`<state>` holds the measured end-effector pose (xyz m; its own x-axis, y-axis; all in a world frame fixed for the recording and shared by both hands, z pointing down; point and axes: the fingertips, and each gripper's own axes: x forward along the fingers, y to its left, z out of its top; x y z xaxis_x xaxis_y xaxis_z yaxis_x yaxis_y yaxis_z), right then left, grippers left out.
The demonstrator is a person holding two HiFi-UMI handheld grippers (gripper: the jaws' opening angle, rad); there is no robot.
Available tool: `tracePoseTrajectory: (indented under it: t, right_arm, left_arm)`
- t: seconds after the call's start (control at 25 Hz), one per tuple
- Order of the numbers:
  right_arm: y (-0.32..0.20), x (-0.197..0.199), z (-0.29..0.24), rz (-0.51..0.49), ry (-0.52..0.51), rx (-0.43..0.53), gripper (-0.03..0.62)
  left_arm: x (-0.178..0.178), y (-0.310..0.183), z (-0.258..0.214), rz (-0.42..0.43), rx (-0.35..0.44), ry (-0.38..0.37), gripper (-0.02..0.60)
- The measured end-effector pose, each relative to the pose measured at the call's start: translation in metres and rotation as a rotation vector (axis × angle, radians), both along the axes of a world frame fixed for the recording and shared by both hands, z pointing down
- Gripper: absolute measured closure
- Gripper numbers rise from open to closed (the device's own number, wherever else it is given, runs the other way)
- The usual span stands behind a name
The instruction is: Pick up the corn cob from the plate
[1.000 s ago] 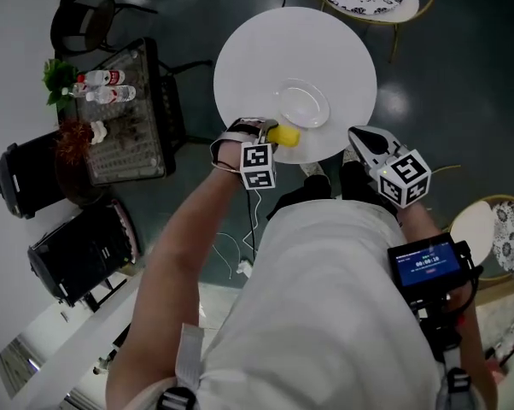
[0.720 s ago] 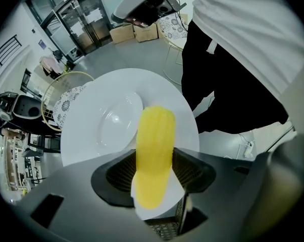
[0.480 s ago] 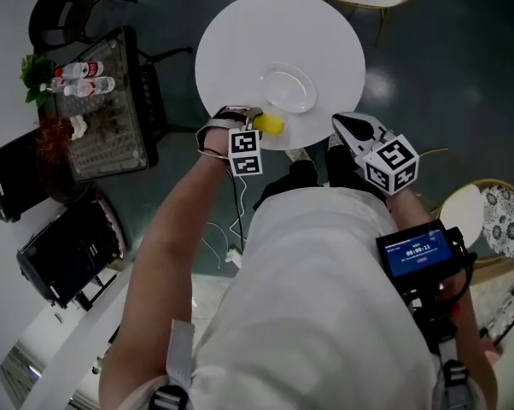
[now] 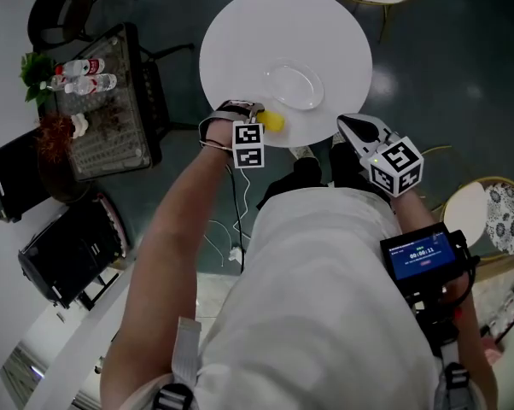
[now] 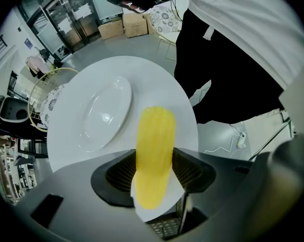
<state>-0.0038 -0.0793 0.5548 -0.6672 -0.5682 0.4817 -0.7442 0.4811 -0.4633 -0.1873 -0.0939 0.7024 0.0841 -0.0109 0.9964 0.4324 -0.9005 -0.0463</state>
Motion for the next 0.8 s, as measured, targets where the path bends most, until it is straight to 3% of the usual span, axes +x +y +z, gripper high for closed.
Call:
tracePoseTrajectory:
  t: [0.48,0.8]
  right_arm:
    - [0.002,0.003,0.002,0.012,0.005,-0.011,0.586]
    - [0.001,0.001,0.002,-0.003,0.006,-0.002,0.587]
  left_arm:
    - [0.012,-0.005,0.002,0.046,-0.008,0.028,0.359]
    - [0.013,-0.008,-0.012,0.024,0.01,0.073,0.357]
